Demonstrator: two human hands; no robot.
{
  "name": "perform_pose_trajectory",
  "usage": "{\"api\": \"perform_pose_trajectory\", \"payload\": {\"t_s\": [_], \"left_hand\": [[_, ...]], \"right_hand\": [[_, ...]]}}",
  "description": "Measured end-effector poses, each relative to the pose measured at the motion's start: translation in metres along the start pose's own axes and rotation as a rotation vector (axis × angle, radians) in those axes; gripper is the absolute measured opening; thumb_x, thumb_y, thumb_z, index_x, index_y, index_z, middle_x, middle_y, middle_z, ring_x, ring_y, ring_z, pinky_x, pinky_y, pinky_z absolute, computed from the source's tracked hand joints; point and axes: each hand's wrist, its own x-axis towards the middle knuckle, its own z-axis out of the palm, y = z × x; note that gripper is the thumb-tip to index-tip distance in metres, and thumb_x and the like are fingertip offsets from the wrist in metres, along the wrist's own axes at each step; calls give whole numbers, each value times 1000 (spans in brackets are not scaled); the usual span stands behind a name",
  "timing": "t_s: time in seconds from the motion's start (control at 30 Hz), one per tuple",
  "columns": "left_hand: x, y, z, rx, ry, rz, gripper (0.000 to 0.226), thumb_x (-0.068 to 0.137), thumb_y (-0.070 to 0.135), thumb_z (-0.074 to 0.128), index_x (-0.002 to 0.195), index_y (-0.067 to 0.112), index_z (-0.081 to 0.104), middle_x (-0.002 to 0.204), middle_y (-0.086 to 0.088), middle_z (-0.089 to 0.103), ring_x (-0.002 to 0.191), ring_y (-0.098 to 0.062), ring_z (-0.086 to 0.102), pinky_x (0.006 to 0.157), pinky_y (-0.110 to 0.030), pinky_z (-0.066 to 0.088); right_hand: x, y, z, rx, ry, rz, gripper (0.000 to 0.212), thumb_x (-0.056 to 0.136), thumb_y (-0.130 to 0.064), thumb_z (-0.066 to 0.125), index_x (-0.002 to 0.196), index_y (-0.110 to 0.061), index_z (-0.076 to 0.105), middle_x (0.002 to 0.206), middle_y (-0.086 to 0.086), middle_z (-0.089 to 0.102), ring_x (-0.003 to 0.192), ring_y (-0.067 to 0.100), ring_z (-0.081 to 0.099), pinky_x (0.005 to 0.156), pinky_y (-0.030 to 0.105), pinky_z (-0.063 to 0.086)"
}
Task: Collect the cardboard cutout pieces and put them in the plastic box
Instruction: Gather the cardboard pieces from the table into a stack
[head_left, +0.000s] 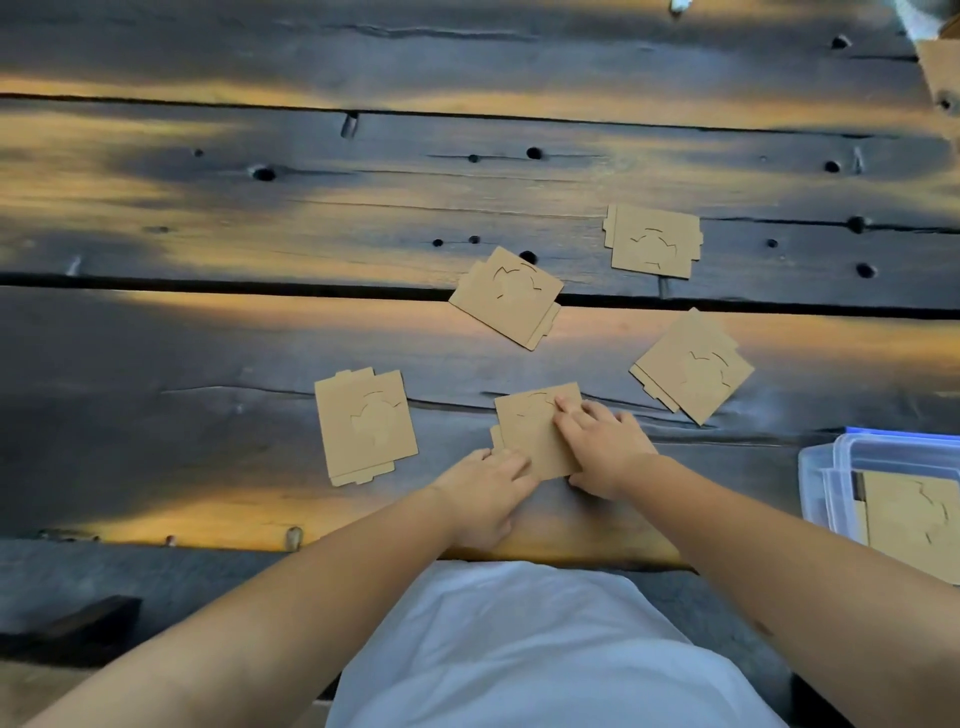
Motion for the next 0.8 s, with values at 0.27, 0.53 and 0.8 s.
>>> {"api": "perform_pose_trajectory", "payload": {"t_s": [0.27, 0.53, 0.8], "left_hand": [[-39, -93, -29, -99, 75, -356, 60, 83, 32, 61, 136, 14, 39, 138, -11, 38, 131, -31, 34, 105, -40, 35], [-85, -171, -24, -198, -95, -711, 85, 79, 43, 70, 145, 21, 23, 155, -6, 15, 141, -28, 16, 101, -51, 41], [-92, -159, -9, -192, -7, -917, 89, 76, 59, 66, 145, 28, 19, 130, -9, 40, 116, -34, 44, 85, -47, 46]], "right_hand": [[1, -54, -9, 77, 313, 30, 67, 82, -44, 59, 137, -14, 37, 154, 12, 31, 133, 33, 34, 103, 46, 33], [31, -179, -14, 945, -271, 119, 52, 83, -40, 67, 120, -10, 46, 113, 7, 57, 101, 24, 57, 80, 37, 51], [54, -197, -33, 1834, -388, 373, 26, 87, -26, 69, 109, -15, 59, 66, -8, 56, 62, 7, 51, 82, 27, 43]]}}
